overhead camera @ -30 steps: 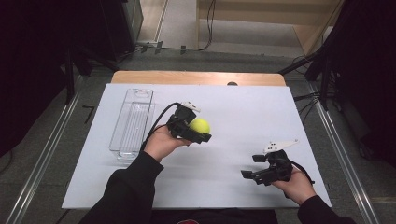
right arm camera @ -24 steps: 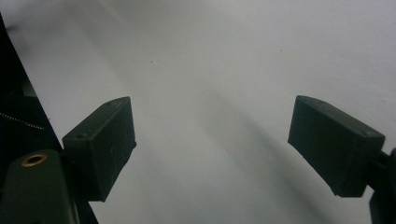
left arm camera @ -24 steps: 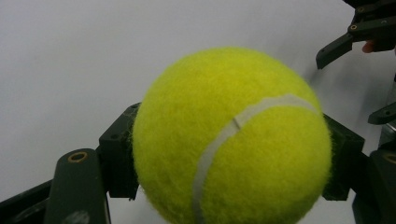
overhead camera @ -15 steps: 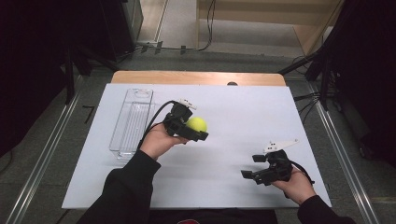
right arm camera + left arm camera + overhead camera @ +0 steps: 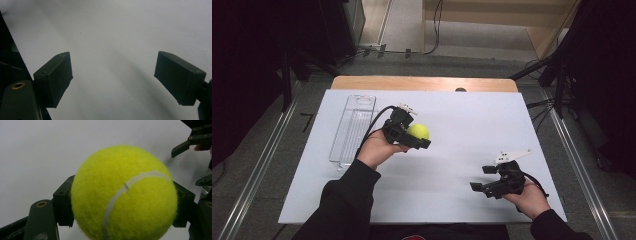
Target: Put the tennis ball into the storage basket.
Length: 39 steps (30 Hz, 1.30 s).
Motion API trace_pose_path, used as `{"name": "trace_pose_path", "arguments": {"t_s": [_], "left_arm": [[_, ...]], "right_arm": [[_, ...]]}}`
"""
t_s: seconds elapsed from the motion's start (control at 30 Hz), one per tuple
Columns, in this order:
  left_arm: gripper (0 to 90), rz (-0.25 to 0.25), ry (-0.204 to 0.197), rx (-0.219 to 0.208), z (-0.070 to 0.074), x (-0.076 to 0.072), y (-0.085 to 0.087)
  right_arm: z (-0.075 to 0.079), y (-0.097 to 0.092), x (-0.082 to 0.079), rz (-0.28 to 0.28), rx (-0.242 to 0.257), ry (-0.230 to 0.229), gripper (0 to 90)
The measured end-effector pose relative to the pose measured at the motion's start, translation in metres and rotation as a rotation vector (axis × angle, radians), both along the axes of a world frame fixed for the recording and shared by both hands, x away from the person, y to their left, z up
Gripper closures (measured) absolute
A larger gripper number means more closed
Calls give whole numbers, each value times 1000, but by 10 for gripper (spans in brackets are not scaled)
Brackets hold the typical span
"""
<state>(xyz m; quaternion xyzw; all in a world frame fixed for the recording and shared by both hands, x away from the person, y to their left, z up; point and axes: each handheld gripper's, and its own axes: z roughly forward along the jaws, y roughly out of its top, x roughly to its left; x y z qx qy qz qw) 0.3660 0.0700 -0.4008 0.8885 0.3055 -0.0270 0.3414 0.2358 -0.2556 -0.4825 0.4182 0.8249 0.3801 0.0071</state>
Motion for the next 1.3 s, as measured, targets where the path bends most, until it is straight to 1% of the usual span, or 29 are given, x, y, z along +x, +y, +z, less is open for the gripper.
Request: {"name": "trace_pose_path", "arguments": {"t_s": [0.03, 0.1, 0.27, 0.4, 0.77, 1.0, 1.3], "left_arm": [[268, -1, 0, 5, 1, 0, 1], [268, 7, 6, 1, 1, 1, 2], [268, 6, 12, 9, 2, 2, 6], [268, 11, 11, 14, 3, 3, 8], [268, 27, 4, 1, 12, 6, 22], [269, 31, 8, -3, 13, 9, 27], [269, 54, 10, 4, 14, 11, 34]], "right_arm": [[0, 0, 0, 0, 1, 1, 128], [0, 0, 0, 1, 1, 1, 128], [0, 0, 0, 0, 1, 0, 128], [0, 0, 0, -1, 1, -1, 128], [0, -1, 0, -3, 4, -7, 128], [0, -1, 0, -1, -2, -10, 128], [0, -1, 0, -4, -2, -10, 128]]}}
